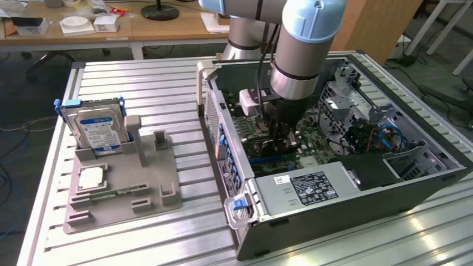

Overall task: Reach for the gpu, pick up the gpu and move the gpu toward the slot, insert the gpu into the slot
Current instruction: 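Insert the gpu into the slot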

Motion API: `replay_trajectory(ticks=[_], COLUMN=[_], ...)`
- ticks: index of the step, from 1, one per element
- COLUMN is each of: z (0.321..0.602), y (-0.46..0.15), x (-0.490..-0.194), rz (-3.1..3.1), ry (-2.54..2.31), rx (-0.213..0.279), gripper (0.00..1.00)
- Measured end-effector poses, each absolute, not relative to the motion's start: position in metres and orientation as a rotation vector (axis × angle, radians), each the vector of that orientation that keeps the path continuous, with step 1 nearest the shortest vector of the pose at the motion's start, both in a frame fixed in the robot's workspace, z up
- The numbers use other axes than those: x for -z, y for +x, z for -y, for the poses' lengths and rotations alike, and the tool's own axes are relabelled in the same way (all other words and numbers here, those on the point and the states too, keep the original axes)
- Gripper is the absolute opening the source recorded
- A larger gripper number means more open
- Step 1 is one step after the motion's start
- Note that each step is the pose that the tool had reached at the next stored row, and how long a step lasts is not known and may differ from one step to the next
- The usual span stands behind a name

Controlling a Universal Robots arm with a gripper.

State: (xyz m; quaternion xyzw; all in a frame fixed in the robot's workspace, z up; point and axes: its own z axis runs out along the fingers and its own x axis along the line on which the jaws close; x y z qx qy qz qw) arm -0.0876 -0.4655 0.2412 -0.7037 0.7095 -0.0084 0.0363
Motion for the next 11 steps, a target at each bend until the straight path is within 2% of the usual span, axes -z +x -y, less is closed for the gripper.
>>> replay_trajectory(ticks=[11], z=[0.4651], y=[-0.0876], x=[-0.2394], rz=[-2.179], ry=[-2.161], rx=[0.026], gripper=[0.27])
